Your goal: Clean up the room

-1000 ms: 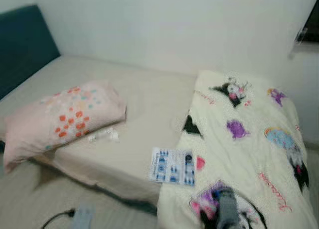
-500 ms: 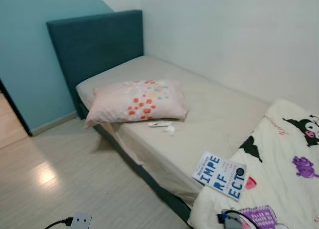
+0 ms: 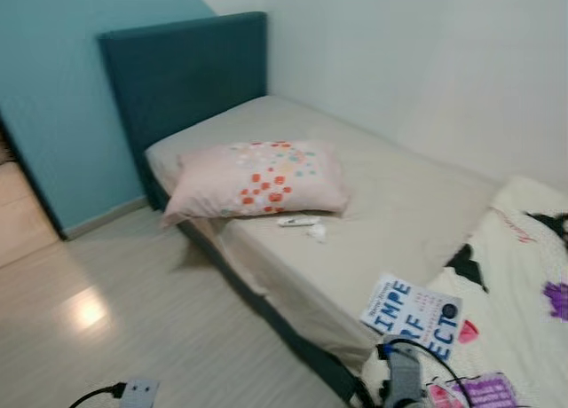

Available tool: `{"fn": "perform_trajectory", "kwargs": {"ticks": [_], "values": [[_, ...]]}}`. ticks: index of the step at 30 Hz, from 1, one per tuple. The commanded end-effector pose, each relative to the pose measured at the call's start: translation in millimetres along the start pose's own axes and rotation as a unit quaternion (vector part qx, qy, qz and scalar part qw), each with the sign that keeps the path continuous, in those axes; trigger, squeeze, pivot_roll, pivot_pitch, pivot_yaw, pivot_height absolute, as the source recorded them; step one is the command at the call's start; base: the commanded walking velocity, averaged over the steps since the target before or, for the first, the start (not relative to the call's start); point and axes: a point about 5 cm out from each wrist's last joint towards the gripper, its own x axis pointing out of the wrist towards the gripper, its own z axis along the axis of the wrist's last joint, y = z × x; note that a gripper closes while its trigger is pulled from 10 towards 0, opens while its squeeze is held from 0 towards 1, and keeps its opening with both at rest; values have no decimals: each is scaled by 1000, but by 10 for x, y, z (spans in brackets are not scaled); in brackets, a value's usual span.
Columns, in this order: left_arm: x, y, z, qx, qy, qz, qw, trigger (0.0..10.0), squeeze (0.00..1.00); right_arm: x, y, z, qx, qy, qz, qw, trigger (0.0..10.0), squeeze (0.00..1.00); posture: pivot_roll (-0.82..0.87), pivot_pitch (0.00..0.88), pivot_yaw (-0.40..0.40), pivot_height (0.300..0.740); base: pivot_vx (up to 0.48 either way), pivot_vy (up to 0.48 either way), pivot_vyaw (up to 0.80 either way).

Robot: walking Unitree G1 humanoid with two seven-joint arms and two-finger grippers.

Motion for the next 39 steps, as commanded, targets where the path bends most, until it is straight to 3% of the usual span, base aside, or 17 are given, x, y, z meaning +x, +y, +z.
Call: {"fn": "perform_trajectory", "kwargs": {"ticks": [1,9,30,32,39], "values": [[-3,-37,-28,2,3,-6,1000,10000,0,15,-22,91,-12,-15,0,1000,10000,0,-1,0,-14,740,341,0,763],[-18,-43,-130,3,12,-8,1000,10000,0,55,4,215,-11,-28,-4,1000,10000,0,1,1,-14,740,342,0,88],[-9,-32,-69,5,6,-10,1000,10000,0,75,-1,367,7,-61,-3,998,10000,0,-3,6,-5,740,346,0,0],[-6,-31,-22,-26,-8,-19,999,10000,0,64,-215,552,54,-86,-57,993,10000,0,-2,9,-1,730,0,0,0],[4,49,164,-60,-51,-23,997,10000,0,7,-496,858,72,-137,-113,981,10000,0,-2,9,-1,705,0,0,0]]}}
